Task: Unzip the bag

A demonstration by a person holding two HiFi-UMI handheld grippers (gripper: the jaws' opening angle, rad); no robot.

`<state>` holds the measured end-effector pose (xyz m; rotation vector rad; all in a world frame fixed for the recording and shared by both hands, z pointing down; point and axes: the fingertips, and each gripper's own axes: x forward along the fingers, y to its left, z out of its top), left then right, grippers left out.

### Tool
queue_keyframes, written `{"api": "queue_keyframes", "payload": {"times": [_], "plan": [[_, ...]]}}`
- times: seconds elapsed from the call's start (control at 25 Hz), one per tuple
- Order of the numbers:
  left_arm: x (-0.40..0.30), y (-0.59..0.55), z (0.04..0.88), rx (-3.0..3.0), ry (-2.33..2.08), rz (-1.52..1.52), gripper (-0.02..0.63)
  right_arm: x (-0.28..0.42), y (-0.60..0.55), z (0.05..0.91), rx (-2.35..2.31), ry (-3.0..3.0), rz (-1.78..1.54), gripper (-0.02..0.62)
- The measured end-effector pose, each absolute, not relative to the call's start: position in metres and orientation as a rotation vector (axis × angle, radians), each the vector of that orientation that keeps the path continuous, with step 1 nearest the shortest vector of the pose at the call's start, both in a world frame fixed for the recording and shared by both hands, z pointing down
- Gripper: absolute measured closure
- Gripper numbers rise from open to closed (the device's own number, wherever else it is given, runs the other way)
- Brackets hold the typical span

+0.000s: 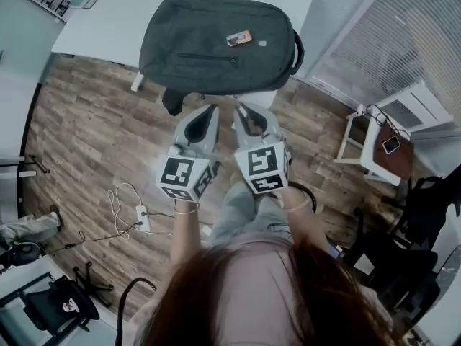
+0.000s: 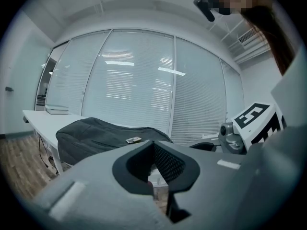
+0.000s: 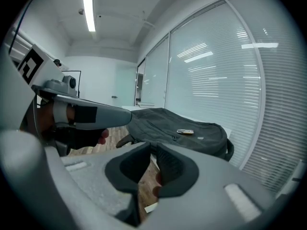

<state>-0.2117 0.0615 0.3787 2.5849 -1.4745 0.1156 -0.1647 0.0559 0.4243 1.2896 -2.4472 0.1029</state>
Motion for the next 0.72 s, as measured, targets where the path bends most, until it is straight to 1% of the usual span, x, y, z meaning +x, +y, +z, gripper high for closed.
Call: {"api": "queue_keyframes", "payload": {"times": [0.16, 0.72], "plan": [[-0.215, 0.043, 0.389, 2.594, -1.451, 0.135, 0.597, -0.17, 0.043, 0.44, 1.29, -2.414, 0.132, 0.54], [-0.212, -0.005, 0.422, 2.613, -1.345, 0.211, 0.597, -0.171, 0.012, 0.483, 1.354, -2.289, 0.248, 0.532]]}}
